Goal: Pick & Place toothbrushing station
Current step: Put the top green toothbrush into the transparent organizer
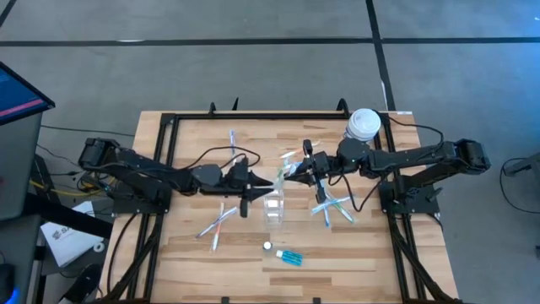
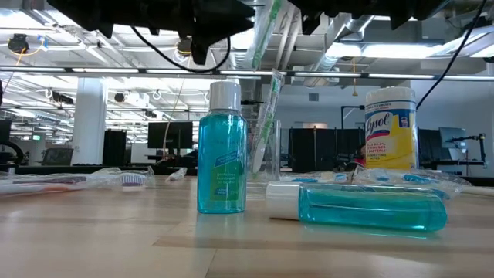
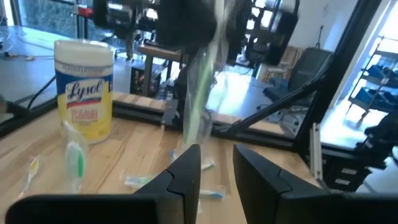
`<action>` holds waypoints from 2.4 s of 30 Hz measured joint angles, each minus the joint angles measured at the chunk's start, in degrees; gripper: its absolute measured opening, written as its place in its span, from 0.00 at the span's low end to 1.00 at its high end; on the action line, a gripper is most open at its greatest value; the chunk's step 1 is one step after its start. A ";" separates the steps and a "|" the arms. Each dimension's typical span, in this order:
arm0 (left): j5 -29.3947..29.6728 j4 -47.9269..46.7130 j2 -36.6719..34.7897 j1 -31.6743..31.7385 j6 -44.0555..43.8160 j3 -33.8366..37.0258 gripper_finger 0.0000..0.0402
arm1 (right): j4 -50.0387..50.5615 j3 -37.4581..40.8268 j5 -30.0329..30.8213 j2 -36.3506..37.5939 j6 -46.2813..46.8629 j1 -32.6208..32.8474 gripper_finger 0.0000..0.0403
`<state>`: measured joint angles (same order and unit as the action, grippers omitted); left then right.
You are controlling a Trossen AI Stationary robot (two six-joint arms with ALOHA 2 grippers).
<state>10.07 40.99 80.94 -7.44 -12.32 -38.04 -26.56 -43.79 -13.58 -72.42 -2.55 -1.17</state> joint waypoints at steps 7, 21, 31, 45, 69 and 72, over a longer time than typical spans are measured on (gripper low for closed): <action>0.02 0.12 -3.11 0.00 0.02 0.00 0.22 | 1.77 0.00 -0.01 0.00 1.43 1.48 0.03; 0.07 -0.08 -3.07 0.00 0.02 0.00 0.22 | 4.48 0.00 0.05 0.00 1.41 8.79 0.03; 0.11 -0.08 -3.05 0.00 0.02 0.00 0.22 | 3.17 -0.03 3.85 -5.25 1.04 10.85 0.08; 0.13 -0.23 -3.01 0.00 0.00 0.00 0.22 | 0.78 0.02 3.57 -13.25 1.87 9.98 0.14; 0.13 -0.30 -3.01 0.00 0.00 0.00 0.22 | 2.73 0.02 3.02 -13.22 3.44 11.55 0.16; 0.13 -0.30 -3.01 0.00 0.00 0.00 0.22 | 2.73 0.02 2.99 -13.22 1.93 12.14 0.16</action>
<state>10.20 40.69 77.93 -7.44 -12.32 -38.04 -23.83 -43.77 -10.59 -85.65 -0.62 10.97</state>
